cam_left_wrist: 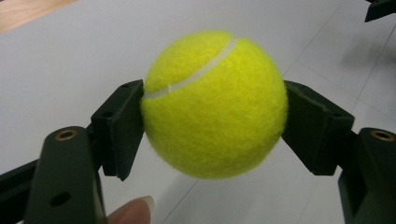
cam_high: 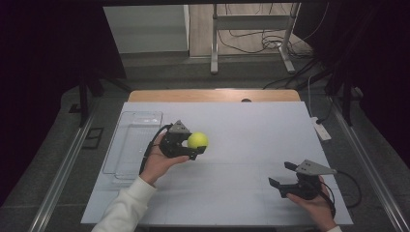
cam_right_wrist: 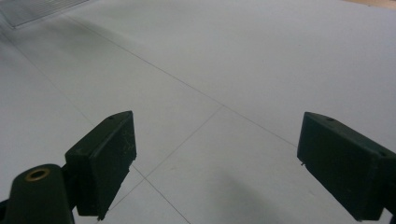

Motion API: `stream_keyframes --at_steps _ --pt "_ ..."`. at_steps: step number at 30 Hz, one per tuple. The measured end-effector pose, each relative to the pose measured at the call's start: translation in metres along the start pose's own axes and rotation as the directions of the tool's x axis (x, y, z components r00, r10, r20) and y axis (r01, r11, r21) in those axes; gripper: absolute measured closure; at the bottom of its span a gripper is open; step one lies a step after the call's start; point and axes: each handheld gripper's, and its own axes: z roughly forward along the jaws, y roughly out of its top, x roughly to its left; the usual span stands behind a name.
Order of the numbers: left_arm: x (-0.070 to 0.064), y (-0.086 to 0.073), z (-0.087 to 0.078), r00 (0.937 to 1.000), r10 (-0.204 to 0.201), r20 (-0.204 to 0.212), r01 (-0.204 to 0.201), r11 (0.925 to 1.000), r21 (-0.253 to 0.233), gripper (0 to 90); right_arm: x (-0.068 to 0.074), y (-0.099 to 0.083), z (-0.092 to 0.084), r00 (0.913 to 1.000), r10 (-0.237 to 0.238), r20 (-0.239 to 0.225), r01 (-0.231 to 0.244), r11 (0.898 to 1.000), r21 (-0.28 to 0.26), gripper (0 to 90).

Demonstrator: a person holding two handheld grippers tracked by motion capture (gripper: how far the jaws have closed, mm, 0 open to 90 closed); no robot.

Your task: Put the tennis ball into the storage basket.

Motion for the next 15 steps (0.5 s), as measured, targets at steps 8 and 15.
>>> stream_keyframes --at_steps 8,15 --pt "0.004 -0.001 -0.009 0.9998 -0.016 -0.015 0.015 0.9996 -0.026 27.7 0.000 0.000 0.000 1.0000 -0.003 -0.004 0.003 1.000 -0.002 12.1" --pt "0.011 -0.002 -0.021 0.9986 -0.034 -0.041 0.031 0.9981 -0.053 27.7 0.000 0.001 -0.001 1.0000 -0.004 -0.003 0.004 1.000 -0.010 12.4"
